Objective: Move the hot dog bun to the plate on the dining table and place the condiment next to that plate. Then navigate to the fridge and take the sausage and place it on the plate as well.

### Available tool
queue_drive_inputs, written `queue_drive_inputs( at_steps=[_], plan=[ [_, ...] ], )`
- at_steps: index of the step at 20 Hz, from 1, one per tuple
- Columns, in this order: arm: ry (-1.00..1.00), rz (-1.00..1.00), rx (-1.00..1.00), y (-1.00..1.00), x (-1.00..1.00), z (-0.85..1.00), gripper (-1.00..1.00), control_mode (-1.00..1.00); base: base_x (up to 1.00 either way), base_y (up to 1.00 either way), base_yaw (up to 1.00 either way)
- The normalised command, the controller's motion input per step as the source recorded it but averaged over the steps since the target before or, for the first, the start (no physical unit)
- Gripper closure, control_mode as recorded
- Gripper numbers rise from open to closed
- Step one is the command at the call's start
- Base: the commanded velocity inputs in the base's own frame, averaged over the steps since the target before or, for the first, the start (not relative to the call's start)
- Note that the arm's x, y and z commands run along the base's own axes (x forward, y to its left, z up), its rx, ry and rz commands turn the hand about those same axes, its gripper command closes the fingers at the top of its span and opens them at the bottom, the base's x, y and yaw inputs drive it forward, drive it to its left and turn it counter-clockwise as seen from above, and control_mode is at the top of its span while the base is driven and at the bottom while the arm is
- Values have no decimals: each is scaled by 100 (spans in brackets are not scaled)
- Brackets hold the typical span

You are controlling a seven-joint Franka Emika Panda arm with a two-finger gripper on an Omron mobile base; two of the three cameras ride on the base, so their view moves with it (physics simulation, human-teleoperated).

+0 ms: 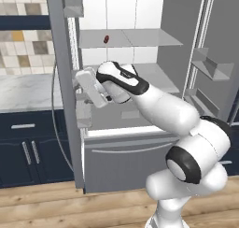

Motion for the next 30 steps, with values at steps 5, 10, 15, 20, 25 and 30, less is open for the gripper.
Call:
queue_drive_inputs(
  at_steps=[5,10,15,20,25,30],
  plan=[
    [-1,-7,0,-85,-8,0,-100,-100,0,0,0],
    [-1,-14,-2,-91,-30,0,-100,-100,0,0,0],
    [-4,-23,-21,-75,-51,0,-100,-100,0,0,0],
    [-3,-15,-27,-83,-45,-1,-100,-100,0,0,0],
    [-5,-20,-32,-67,-59,0,-100,-100,0,0,0],
    [-4,-12,-43,-53,-41,0,-100,-100,0,0,0]
  ],
)
